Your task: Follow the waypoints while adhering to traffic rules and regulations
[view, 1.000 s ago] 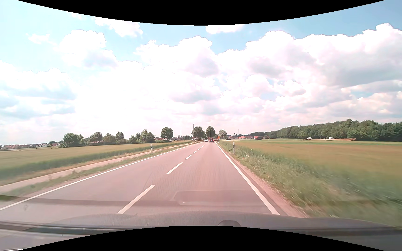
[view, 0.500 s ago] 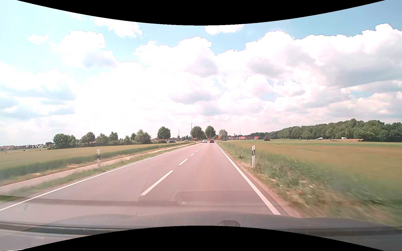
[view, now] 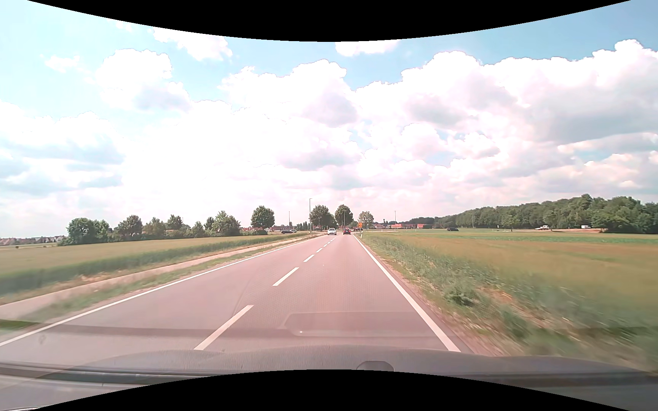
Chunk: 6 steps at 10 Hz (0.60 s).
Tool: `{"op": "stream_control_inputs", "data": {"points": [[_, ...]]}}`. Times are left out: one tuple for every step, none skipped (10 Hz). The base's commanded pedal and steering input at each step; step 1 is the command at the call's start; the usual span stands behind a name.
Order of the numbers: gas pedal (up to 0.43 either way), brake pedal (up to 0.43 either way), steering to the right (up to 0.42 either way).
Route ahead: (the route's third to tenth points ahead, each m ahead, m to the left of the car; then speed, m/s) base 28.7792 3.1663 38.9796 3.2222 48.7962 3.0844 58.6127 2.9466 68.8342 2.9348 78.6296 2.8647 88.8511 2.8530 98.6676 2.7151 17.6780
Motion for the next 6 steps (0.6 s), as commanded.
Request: {"op": "stream_control_inputs", "data": {"points": [[0.059,0.000,-0.001],[0.028,0.000,-0.001],[0.000,0.000,0.000],[0.000,0.000,0.000],[0.000,0.000,0.000],[0.000,0.000,0.000]]}}
